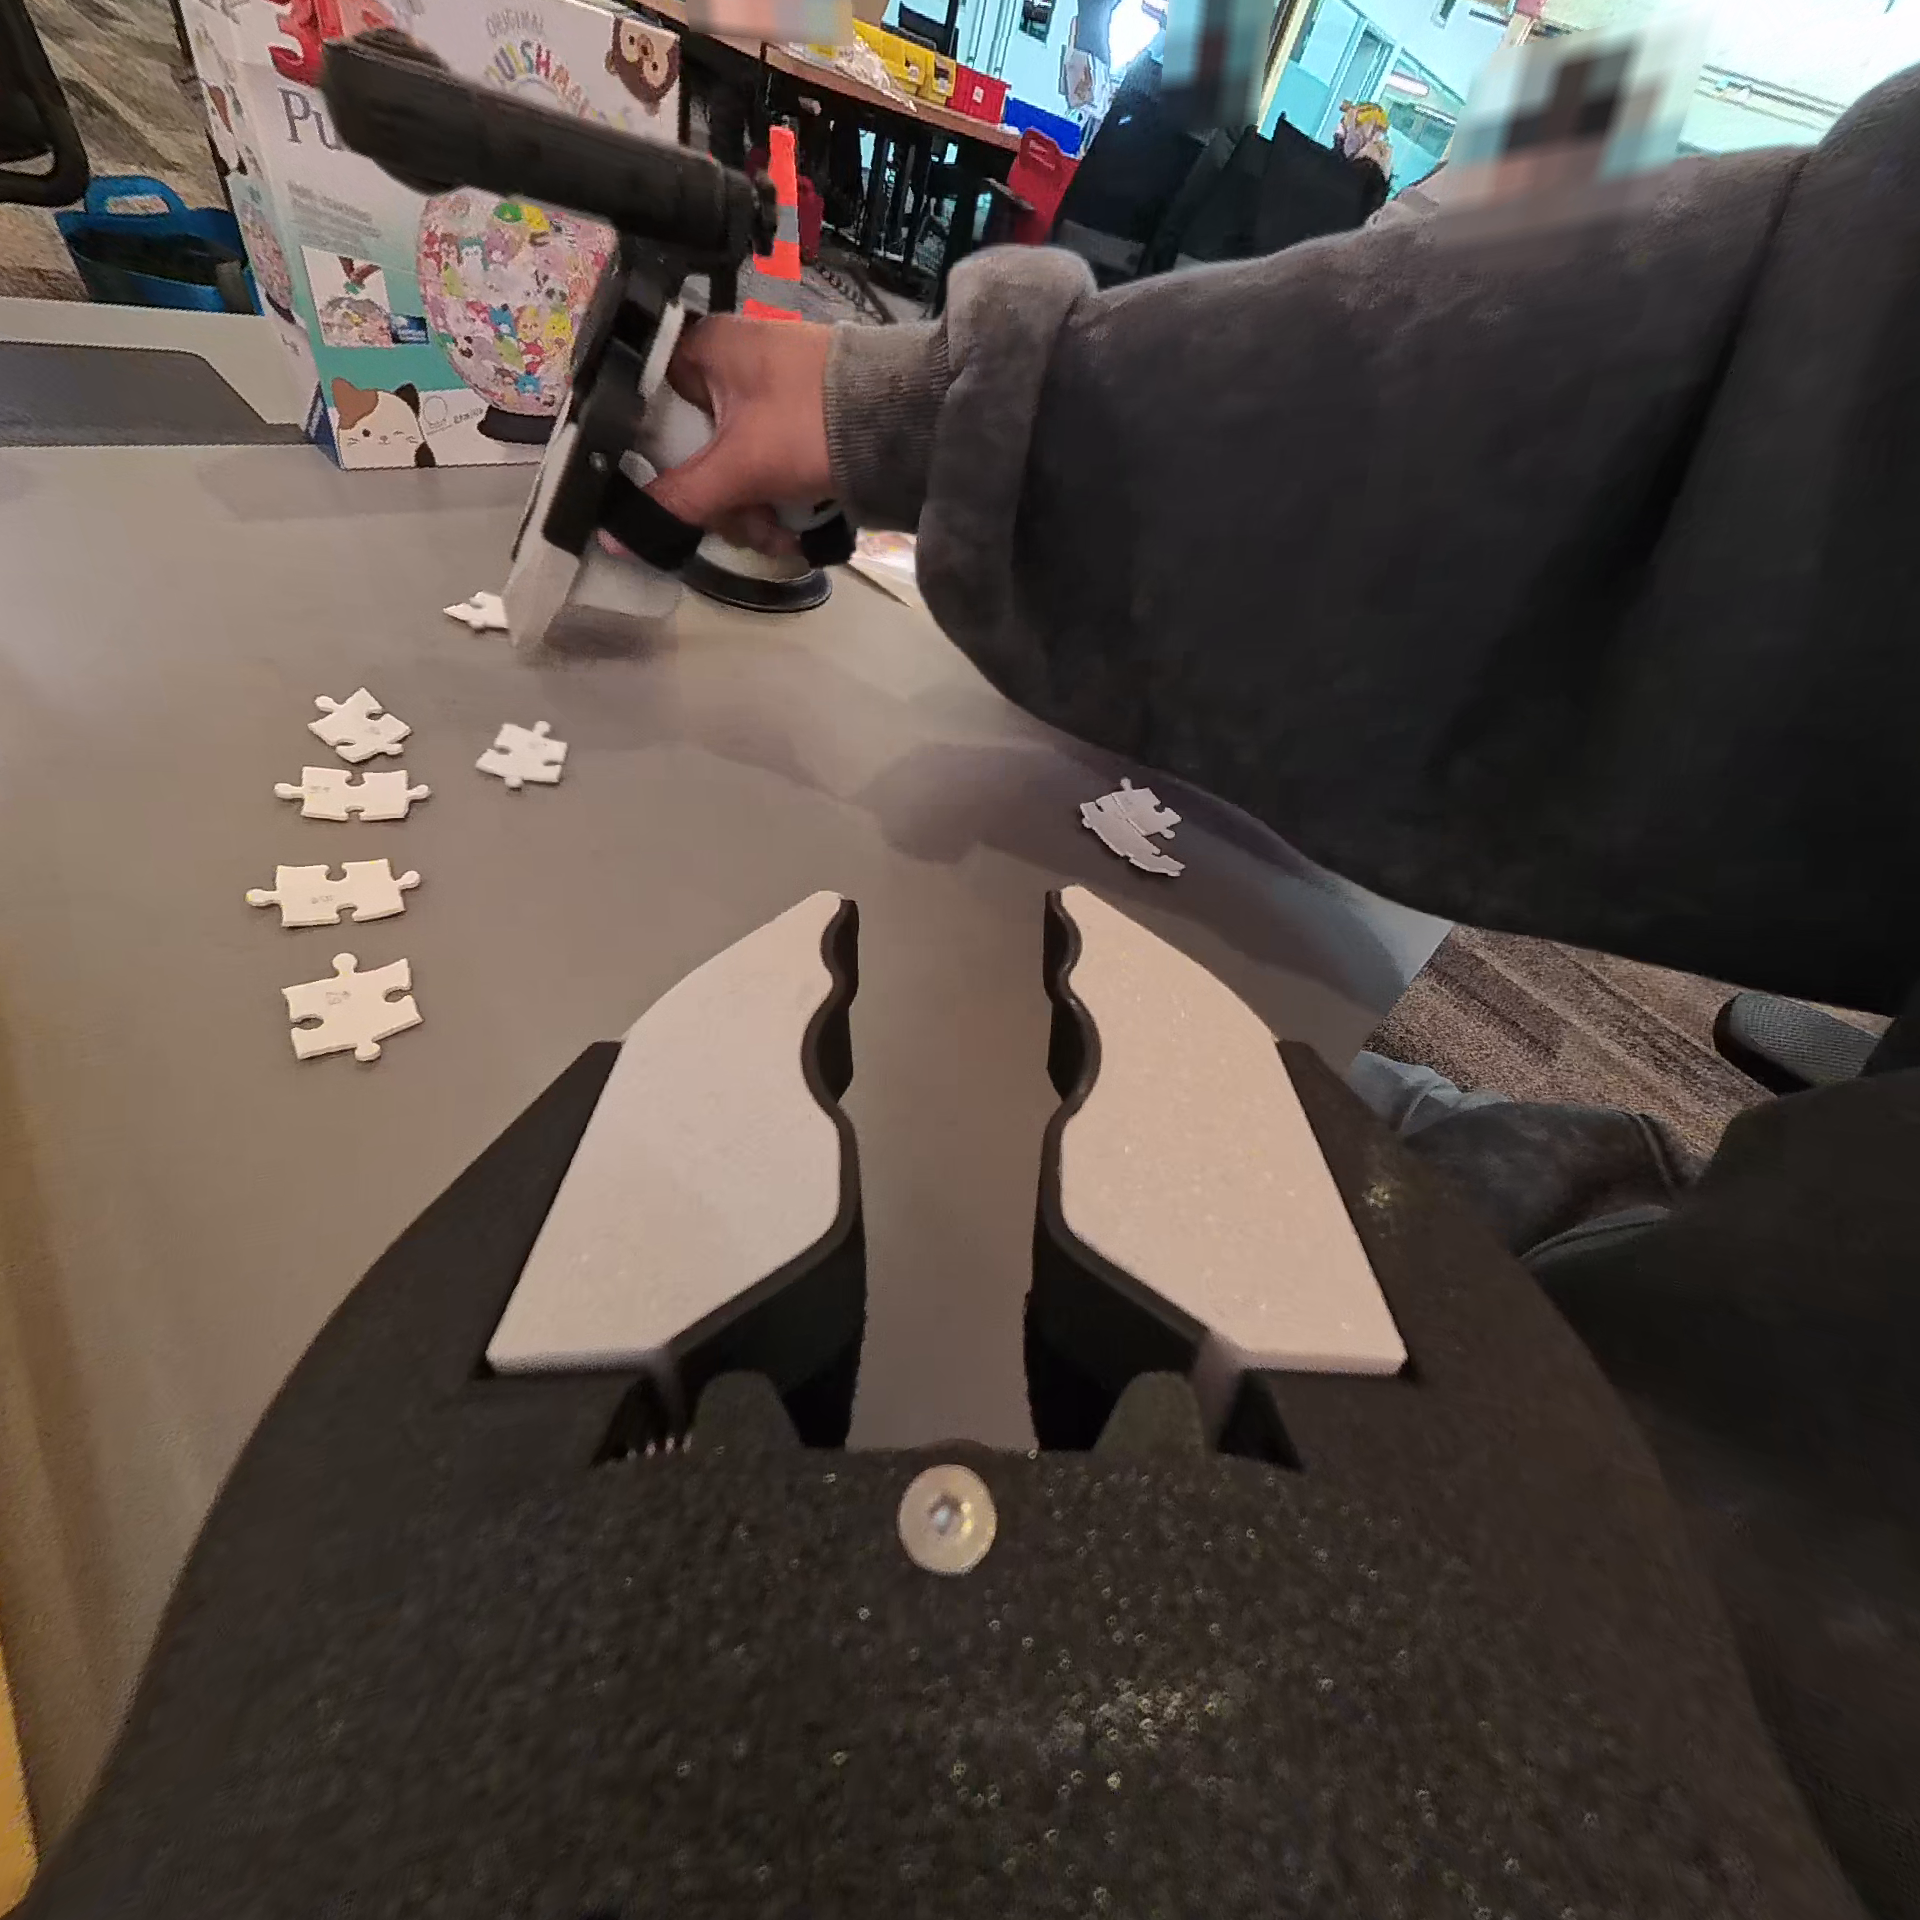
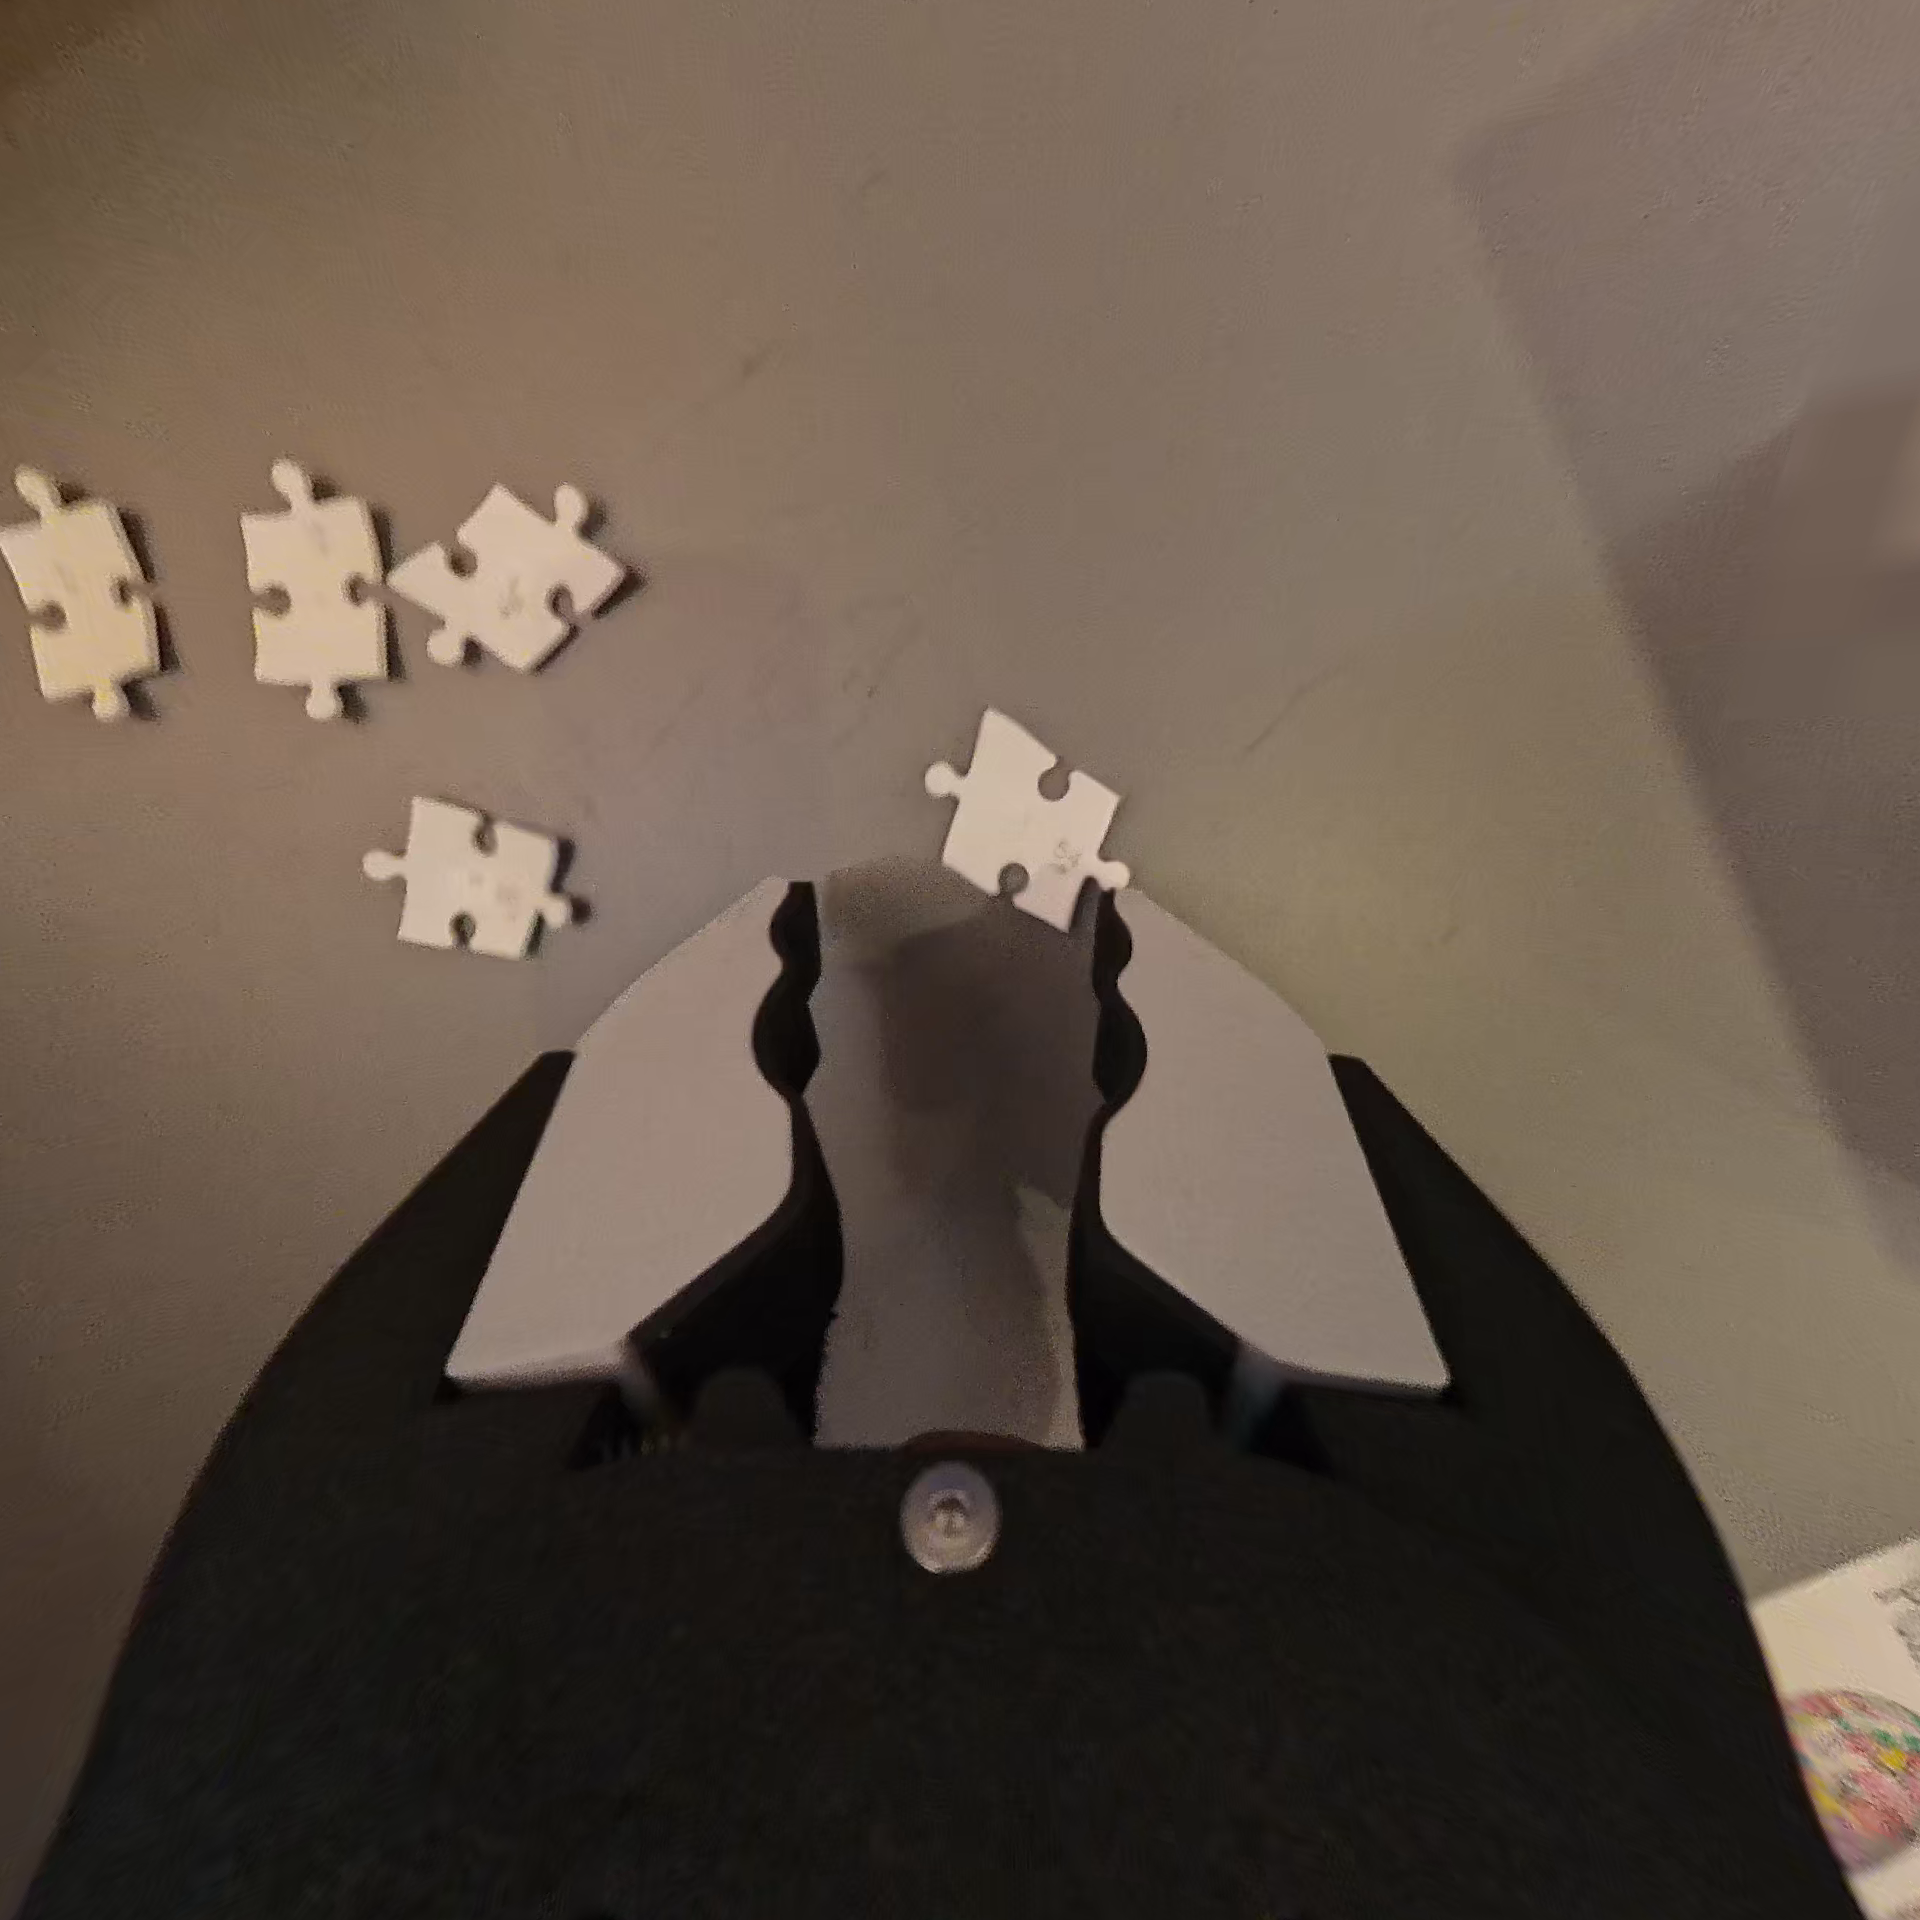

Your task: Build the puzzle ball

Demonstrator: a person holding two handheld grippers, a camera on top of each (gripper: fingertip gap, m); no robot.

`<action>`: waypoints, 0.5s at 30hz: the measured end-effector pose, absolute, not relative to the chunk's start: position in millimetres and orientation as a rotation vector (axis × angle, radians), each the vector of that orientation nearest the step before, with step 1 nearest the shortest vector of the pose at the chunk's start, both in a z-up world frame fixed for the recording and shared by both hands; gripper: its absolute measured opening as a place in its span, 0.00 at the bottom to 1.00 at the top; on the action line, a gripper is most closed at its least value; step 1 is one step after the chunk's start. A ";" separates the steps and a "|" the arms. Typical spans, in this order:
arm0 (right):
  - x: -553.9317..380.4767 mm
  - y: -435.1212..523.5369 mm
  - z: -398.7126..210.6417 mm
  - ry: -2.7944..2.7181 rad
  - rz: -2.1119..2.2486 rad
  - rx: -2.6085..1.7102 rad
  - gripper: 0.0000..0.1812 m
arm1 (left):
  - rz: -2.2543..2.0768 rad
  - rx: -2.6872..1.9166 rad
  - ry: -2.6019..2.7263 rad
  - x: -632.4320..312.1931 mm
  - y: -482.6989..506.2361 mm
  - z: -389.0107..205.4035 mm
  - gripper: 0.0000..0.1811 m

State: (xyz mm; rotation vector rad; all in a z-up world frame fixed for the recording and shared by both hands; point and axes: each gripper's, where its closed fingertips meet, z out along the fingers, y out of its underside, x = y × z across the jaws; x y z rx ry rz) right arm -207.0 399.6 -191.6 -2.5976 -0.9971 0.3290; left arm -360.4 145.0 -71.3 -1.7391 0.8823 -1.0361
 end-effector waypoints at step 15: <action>-235.9 409.0 -186.6 -1.040 0.226 -2.485 0.22 | -1.053 -1.737 0.875 -360.9 145.4 -70.8 0.19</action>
